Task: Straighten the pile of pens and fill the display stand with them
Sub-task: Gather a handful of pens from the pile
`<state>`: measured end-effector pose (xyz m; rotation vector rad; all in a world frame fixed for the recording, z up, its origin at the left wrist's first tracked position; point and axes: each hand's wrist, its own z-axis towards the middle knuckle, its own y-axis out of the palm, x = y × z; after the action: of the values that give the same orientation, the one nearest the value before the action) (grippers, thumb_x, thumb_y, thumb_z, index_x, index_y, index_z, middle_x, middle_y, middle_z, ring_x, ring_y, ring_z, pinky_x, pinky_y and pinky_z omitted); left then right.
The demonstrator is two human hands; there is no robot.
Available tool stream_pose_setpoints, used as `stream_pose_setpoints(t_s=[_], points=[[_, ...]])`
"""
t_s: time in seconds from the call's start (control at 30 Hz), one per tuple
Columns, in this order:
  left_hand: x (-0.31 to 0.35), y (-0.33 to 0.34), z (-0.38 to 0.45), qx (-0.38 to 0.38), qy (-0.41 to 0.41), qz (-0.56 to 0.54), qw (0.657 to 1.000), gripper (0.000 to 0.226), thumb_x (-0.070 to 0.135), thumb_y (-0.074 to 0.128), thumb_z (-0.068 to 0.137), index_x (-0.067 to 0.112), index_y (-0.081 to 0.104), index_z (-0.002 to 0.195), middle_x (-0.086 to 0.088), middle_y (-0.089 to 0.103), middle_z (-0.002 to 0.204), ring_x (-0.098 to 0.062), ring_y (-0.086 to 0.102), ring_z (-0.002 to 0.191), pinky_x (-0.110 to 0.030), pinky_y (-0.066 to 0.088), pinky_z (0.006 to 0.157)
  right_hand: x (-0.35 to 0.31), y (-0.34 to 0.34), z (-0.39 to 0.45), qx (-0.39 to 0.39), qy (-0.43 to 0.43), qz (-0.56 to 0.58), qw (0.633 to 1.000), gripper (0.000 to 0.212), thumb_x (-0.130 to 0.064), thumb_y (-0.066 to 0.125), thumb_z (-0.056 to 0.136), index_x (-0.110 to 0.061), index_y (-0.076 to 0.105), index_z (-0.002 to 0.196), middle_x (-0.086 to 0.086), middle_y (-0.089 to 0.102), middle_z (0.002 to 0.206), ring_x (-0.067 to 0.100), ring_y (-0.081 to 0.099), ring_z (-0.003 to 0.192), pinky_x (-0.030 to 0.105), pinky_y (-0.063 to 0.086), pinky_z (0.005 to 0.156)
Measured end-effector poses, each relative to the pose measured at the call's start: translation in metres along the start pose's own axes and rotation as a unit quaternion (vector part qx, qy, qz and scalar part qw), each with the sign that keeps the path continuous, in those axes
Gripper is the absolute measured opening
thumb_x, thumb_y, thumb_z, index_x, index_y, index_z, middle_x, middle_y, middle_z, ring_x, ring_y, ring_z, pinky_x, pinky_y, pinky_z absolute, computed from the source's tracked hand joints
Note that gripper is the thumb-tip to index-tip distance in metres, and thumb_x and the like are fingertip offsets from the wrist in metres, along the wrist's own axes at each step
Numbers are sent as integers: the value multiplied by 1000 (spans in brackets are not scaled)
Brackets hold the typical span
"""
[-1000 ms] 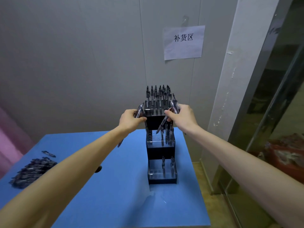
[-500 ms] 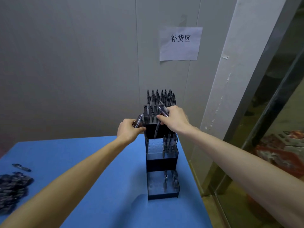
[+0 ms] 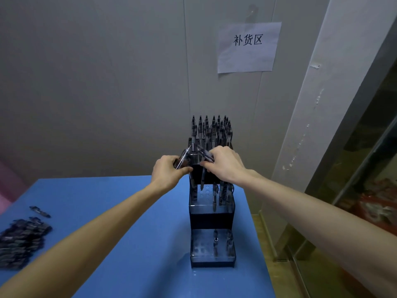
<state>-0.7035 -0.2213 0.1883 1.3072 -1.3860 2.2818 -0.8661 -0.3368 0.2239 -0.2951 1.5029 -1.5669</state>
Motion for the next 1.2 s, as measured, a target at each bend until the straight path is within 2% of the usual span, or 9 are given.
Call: stream_pose_setpoints(t_s=[0.1,0.23,0.37,0.57,0.77,0.9,1.0,1.07,1.2], points=[[4,5,-4,19,2,13,1000,31,35,83,83,11,68,70,-8,65,63,-15,42,51,-32,34,54,1,5,1,-4,-7,4,1000,31,-46,69,91,-20,70,75,-4,70,70,19,68,70,35,57,67],[4,7,-6,48,-5,1,999,25,35,83,83,16,71,72,0,70,63,-22,60,58,-35,46,56,-1,4,4,-12,-3,16,1000,32,-46,71,90,-19,68,72,-3,70,67,17,68,68,32,55,65],[4,10,-8,29,-7,33,999,36,34,82,84,13,61,64,2,54,53,-17,39,50,-31,30,51,2,10,2,-39,9,13,999,32,-43,74,89,-19,63,70,-2,69,68,19,68,67,31,54,63],[7,16,-4,12,-55,17,998,49,31,86,81,20,48,53,5,46,49,-17,35,49,-31,27,53,3,14,-1,-36,10,-39,999,36,-46,74,88,-15,60,74,-1,60,66,23,60,65,32,45,60],[-3,31,-9,-16,-80,1,997,20,31,87,79,21,74,68,1,65,60,-17,45,53,-30,33,55,1,17,-5,-30,-4,-45,999,33,-45,71,91,-18,62,74,-3,58,65,25,59,68,32,40,60],[-9,33,-8,-19,-99,-5,995,20,33,86,80,21,74,69,0,64,60,-18,46,55,-30,33,56,-3,16,-2,-29,-11,-69,997,40,-47,70,92,-17,53,71,1,60,70,27,59,70,33,38,61],[-13,33,-9,-30,-99,-9,995,14,35,86,79,24,77,78,5,72,69,-22,60,65,-32,41,59,-6,15,-1,-26,-14,-86,996,43,-46,69,92,-17,48,69,1,55,67,28,57,69,33,38,60],[-13,34,-11,-25,-89,1,996,15,37,83,80,24,76,80,4,74,74,-23,68,74,-33,46,61,-10,16,-1,-22,-23,-113,993,39,-45,67,94,-16,51,74,1,55,71,29,59,72,34,38,61],[-7,36,-22,5,-54,40,998,30,49,78,82,23,65,86,3,70,70,-19,67,71,-35,49,60,-13,20,-5,2,-25,-168,985,34,-43,63,97,-13,59,81,3,58,75,29,59,72,33,38,60]])
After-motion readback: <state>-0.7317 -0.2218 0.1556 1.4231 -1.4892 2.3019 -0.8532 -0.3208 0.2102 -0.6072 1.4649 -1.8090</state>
